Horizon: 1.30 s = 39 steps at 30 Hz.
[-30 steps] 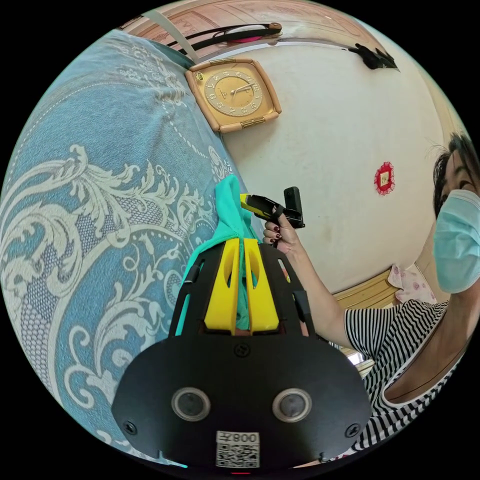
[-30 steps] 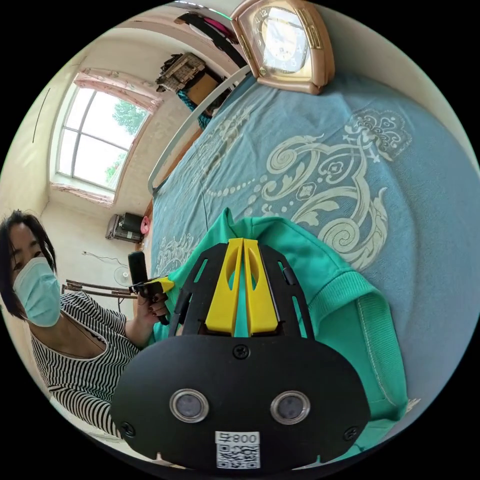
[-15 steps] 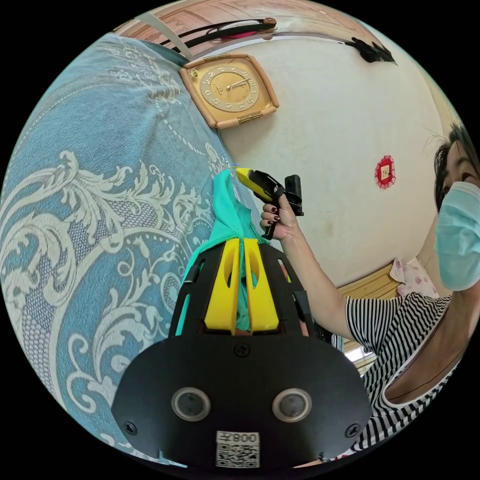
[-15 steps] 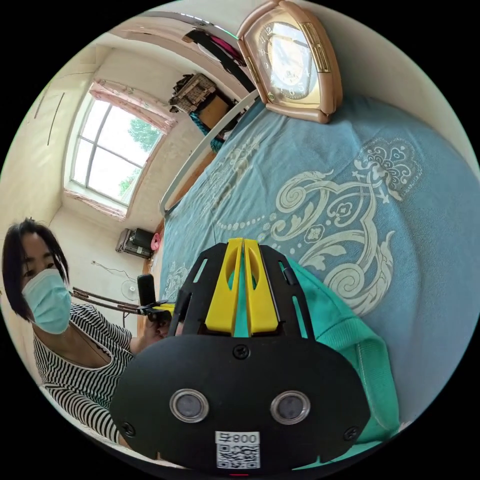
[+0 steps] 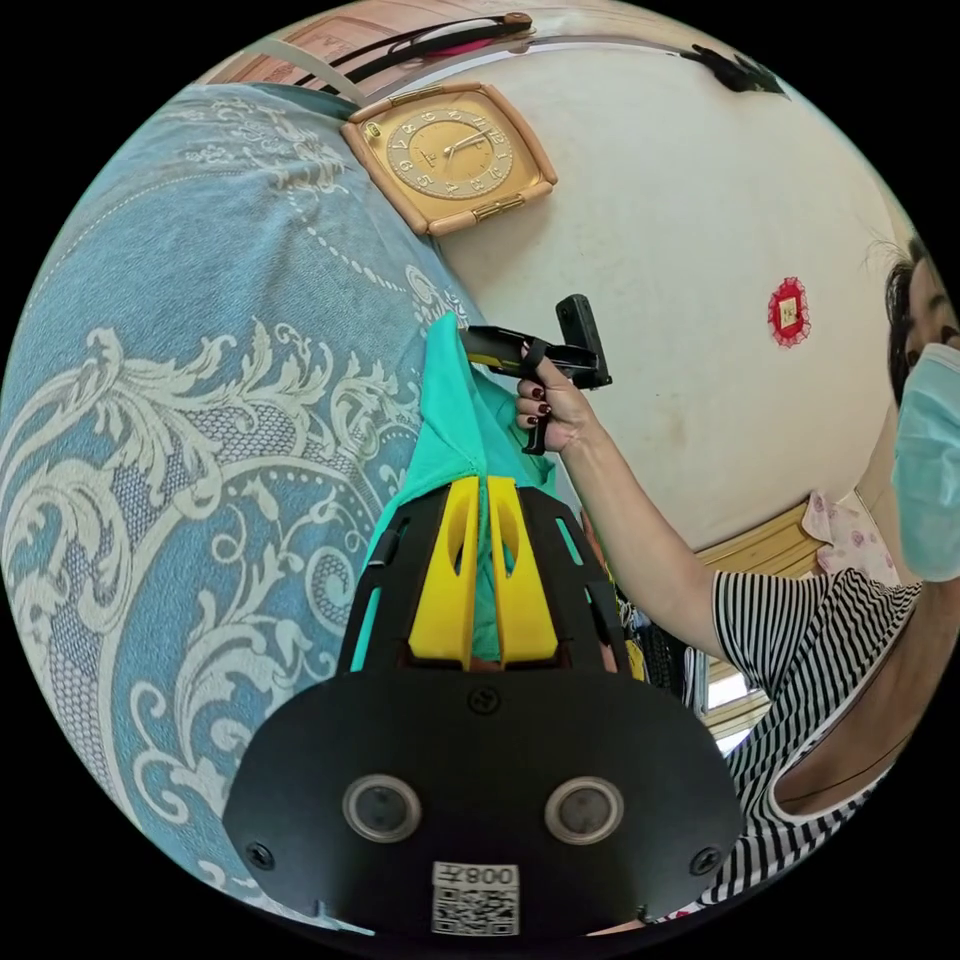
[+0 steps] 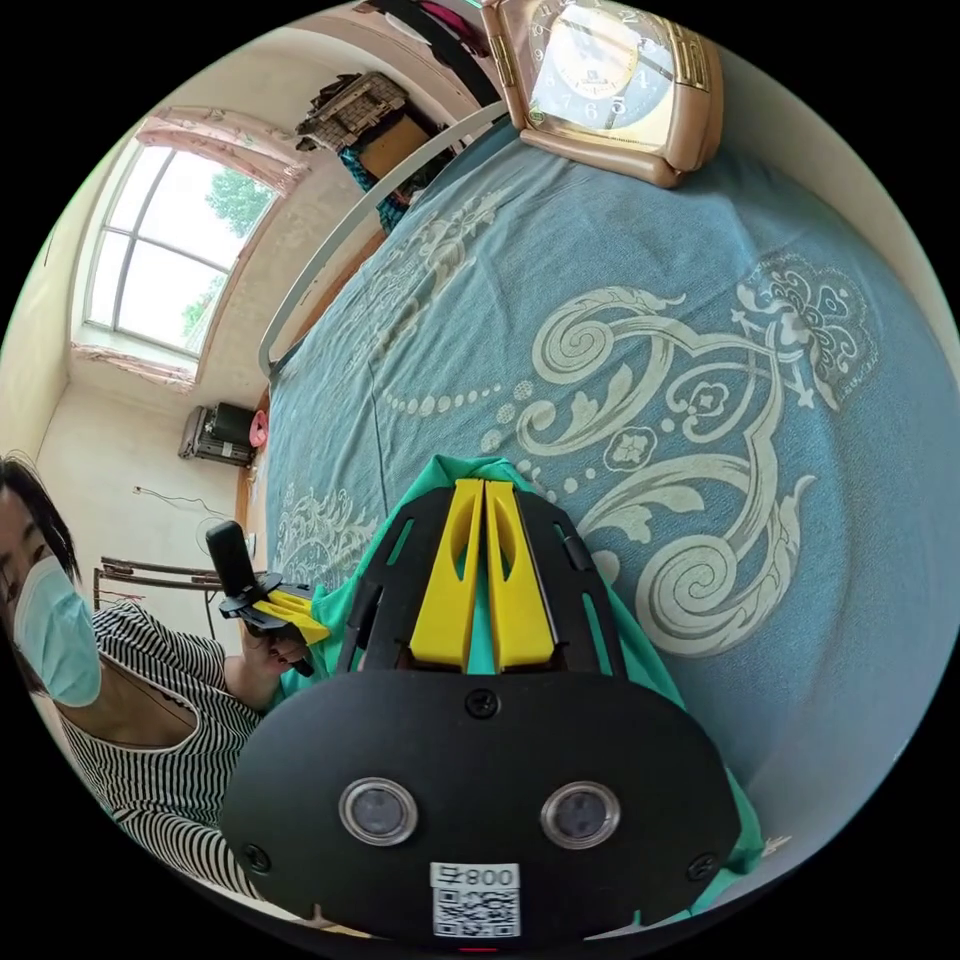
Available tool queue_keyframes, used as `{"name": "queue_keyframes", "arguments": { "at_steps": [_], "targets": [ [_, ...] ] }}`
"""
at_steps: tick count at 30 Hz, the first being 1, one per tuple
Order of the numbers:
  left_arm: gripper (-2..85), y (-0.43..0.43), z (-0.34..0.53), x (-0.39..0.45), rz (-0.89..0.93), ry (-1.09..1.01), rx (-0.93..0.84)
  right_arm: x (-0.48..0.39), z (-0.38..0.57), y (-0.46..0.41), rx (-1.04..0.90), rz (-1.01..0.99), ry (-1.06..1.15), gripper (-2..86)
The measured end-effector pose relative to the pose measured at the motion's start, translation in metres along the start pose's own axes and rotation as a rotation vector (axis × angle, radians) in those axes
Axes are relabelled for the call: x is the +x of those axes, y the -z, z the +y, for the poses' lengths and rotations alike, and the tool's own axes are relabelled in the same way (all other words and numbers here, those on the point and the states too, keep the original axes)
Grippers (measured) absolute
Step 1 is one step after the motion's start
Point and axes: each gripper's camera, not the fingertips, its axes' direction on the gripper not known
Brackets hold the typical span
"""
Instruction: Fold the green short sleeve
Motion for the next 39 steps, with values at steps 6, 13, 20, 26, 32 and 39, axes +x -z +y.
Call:
{"name": "queue_keyframes", "arguments": {
  "at_steps": [6, 13, 20, 26, 32, 39],
  "targets": [
    [1.5, -0.004, -0.002, 0.006, -0.01, 0.002, 0.005, 0.024, 0.022, 0.027, 0.126, -0.155, -0.081, 0.4],
    [1.5, -0.008, -0.006, 0.01, -0.006, 0.002, -0.002, 0.019, 0.03, 0.052, 0.194, -0.273, -0.022, 4.1],
    [1.6, -0.006, -0.009, 0.013, -0.003, 0.013, 0.016, 0.015, 0.016, 0.028, 0.074, -0.203, -0.009, 2.1],
    [1.5, 0.003, -0.012, 0.024, -0.085, -0.021, 0.066, 0.007, 0.047, 0.057, 0.12, -0.131, 0.022, 0.4],
    [1.5, 0.002, -0.017, 0.023, -0.076, -0.004, 0.041, 0.022, 0.056, 0.046, 0.104, -0.116, -0.061, 0.7],
    [1.5, 0.005, -0.023, 0.023, -0.074, -0.002, 0.028, -0.007, 0.041, 0.069, 0.168, -0.078, 0.001, 3.7]
  ]
}}
